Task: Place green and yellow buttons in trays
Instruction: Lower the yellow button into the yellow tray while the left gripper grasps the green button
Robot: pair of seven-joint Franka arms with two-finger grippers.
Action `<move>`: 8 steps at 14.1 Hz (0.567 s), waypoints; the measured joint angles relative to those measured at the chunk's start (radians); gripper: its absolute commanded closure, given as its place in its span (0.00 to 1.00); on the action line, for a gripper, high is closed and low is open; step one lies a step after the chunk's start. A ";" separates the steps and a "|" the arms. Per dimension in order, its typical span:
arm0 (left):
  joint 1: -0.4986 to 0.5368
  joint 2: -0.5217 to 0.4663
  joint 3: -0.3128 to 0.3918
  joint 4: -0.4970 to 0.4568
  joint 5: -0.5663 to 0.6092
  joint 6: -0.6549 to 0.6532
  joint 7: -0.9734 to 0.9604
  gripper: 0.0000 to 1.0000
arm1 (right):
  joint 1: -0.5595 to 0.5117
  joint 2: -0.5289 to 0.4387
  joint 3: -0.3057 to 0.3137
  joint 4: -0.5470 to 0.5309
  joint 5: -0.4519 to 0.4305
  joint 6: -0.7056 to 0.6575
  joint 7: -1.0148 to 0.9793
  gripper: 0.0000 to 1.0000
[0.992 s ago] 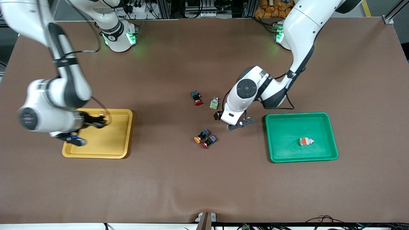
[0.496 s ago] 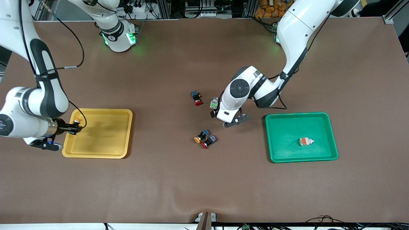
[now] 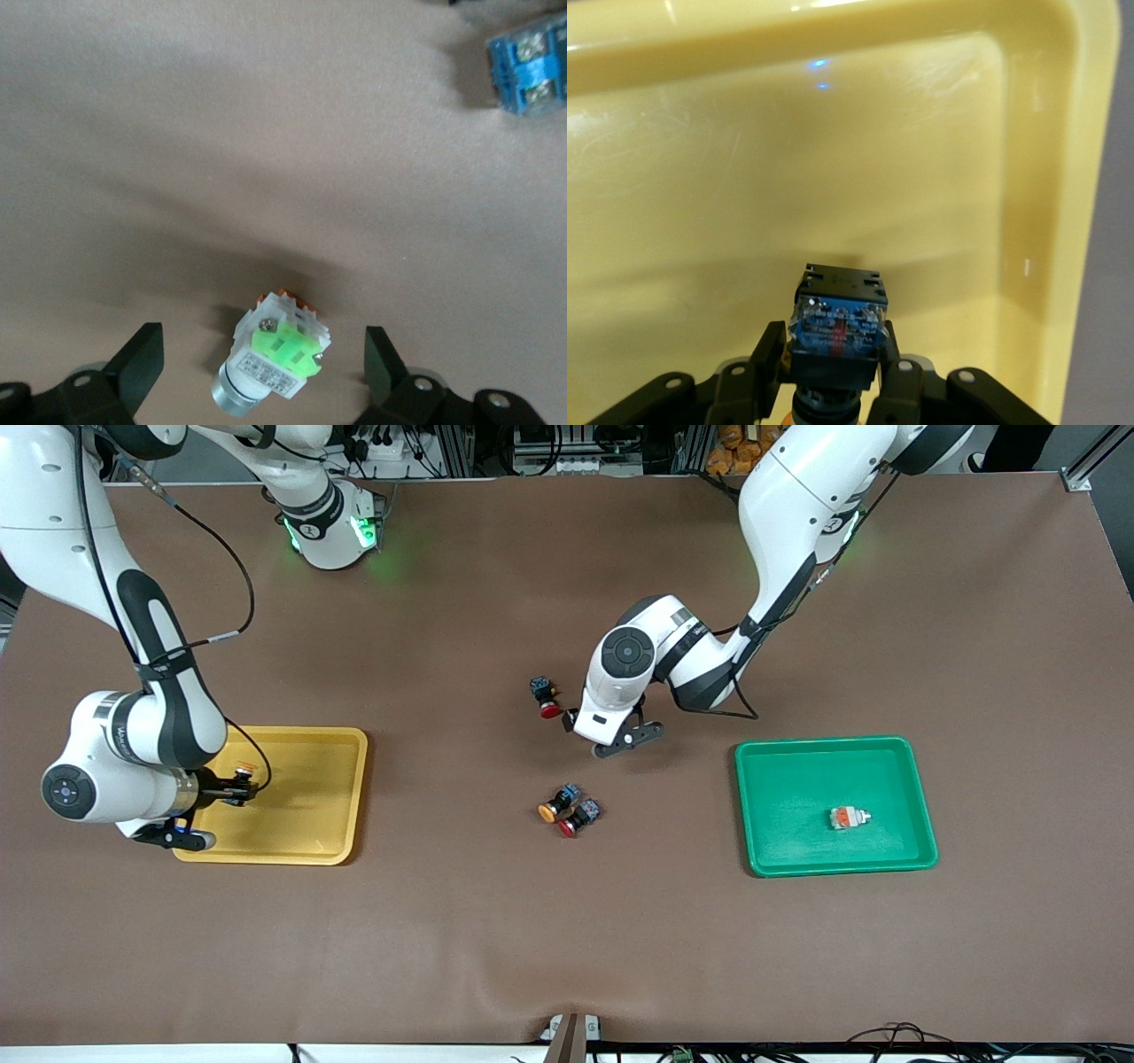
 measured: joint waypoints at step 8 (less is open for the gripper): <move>-0.036 0.046 0.001 0.000 0.050 0.000 0.000 0.85 | 0.040 -0.010 0.012 0.041 0.047 -0.067 0.141 0.00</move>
